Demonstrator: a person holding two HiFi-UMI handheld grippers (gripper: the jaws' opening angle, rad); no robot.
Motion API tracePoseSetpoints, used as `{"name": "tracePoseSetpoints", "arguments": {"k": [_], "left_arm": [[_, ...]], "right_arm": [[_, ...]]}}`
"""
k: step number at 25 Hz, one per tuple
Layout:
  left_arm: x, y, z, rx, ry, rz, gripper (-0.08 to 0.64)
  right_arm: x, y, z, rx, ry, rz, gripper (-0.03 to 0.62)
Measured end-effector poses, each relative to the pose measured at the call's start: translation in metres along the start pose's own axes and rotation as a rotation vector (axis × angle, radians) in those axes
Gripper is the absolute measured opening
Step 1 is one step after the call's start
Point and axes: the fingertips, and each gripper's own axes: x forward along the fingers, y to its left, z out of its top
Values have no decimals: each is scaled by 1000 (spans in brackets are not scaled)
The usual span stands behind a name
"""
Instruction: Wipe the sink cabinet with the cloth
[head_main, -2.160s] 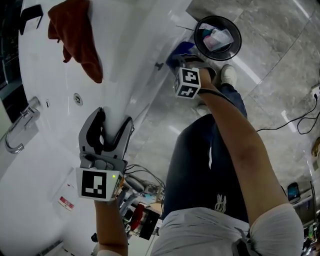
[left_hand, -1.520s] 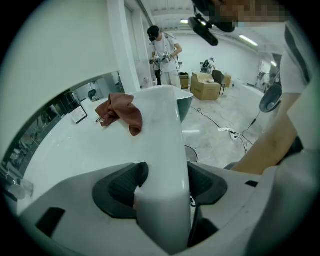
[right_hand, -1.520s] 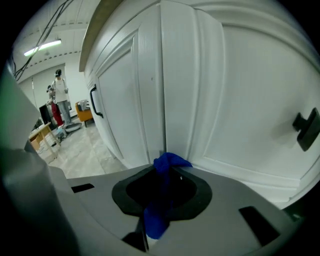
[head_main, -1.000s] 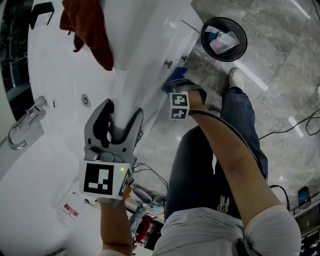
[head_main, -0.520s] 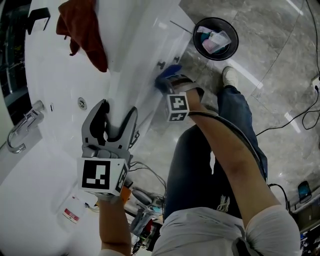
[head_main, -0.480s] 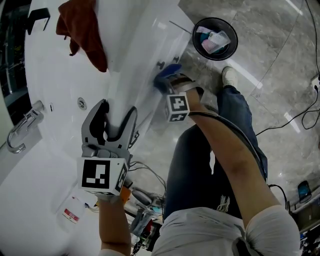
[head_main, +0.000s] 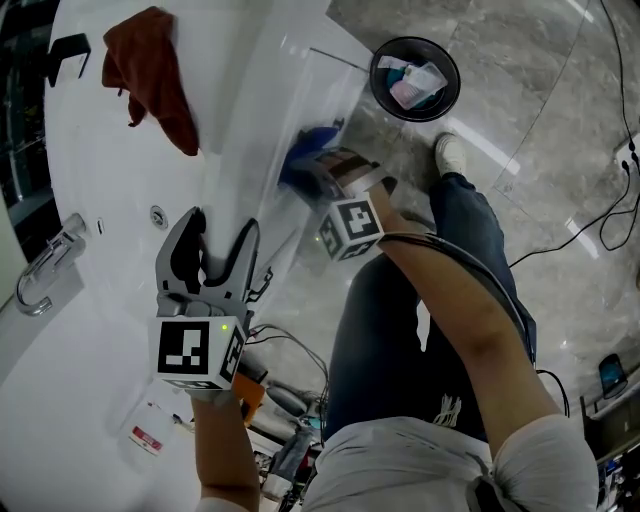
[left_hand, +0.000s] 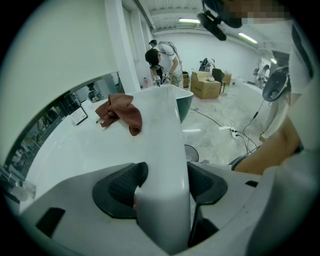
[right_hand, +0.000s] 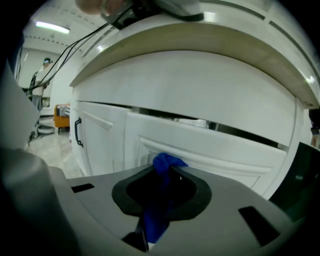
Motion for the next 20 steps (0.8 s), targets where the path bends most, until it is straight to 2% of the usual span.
{"name": "tracePoseSetpoints", "arguments": {"k": [5, 9, 11, 15, 17, 20], "left_arm": [[0, -1, 1, -1, 1, 1, 272], [0, -1, 1, 1, 1, 0, 272], [0, -1, 0, 1, 1, 0, 272], [0, -1, 0, 0, 1, -2, 272], [-1, -1, 1, 0, 0, -3, 272], [-1, -1, 1, 0, 0, -3, 272]], "right_arm": [[-13, -42, -4, 262, -53, -72, 57], [-18, -63, -9, 471, -104, -66, 57], [-18, -71, -14, 618, -140, -58, 57], [-22, -104, -39, 981, -221, -73, 57], [-24, -119, -50, 1061, -235, -73, 57], [-26, -136, -63, 1110, -248, -116, 57]]}}
